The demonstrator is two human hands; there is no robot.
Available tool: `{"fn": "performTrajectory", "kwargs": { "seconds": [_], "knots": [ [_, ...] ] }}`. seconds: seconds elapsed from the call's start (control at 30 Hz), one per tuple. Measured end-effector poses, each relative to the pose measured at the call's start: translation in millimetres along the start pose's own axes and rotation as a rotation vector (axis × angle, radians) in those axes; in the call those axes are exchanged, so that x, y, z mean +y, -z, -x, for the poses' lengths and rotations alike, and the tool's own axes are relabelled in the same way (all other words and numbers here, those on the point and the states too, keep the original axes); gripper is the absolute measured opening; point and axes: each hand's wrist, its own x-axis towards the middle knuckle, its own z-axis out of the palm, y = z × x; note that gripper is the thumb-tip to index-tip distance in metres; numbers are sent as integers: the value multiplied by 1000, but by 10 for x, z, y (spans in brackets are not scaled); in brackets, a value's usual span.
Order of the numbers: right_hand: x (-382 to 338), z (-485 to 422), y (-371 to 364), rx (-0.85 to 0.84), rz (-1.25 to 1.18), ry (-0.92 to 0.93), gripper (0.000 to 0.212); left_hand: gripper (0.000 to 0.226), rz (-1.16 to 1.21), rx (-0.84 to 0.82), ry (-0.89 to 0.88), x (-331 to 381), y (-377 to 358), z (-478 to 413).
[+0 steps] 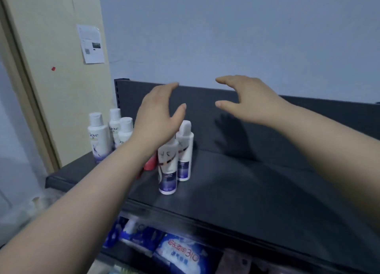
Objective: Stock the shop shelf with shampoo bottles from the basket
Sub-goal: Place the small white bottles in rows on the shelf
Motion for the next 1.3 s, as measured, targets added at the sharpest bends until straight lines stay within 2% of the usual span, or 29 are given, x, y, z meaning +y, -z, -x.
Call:
{"fn": "performTrajectory", "kwargs": {
  "seconds": [0.37,0.77,1.0,1.3],
  "knots": [
    [985,2314,782,11,189,-287,60,54,237,-231,-204,1993,-970,759],
    [1646,4585,1443,59,355,-736,59,50,689,-474,-471,4041,-1896,1852],
    [1671,5772,1592,159,438,-1036,55,46,1051,-701,-579,4891,-2195,2596],
    [1084,7444,1291,247,443,-1515,54,45,1118,-1101,-693,5525,-2569,4108]
  ]
}}
